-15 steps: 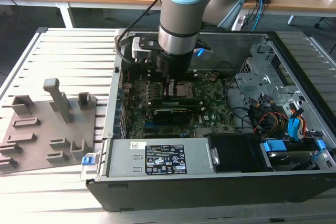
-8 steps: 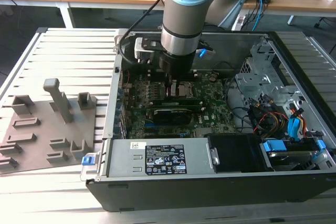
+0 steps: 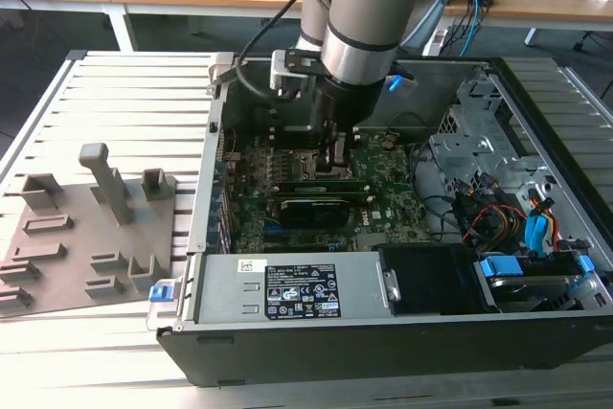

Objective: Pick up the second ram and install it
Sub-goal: 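Press down the second ram until it locks into place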

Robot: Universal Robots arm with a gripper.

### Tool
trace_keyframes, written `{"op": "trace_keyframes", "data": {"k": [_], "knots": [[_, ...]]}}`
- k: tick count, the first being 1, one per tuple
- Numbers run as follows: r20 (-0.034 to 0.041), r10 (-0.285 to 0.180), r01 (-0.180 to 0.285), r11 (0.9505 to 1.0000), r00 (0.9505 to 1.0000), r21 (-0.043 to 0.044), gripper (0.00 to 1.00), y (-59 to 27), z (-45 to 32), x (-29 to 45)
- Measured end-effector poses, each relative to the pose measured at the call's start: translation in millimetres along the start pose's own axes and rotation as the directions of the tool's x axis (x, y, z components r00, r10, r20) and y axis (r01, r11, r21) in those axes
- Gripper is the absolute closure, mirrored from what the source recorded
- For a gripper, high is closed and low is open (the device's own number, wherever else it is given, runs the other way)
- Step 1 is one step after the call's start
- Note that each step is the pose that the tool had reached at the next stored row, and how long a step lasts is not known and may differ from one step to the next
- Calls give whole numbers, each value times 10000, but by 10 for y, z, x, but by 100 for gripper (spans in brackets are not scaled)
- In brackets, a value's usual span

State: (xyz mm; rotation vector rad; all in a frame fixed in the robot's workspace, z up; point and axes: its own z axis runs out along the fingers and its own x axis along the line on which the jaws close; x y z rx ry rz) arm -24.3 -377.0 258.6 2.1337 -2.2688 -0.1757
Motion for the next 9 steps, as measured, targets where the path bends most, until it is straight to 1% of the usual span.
{"op": "trace_keyframes", "data": {"k": [1, 2, 9], "knots": [[0, 2, -2, 10000, 10000, -12, 89, 7, -130, -8], [2, 2, -2, 10000, 10000, -14, 89, 9, -147, -10], [2, 2, -2, 10000, 10000, -14, 89, 9, -152, -10]]}}
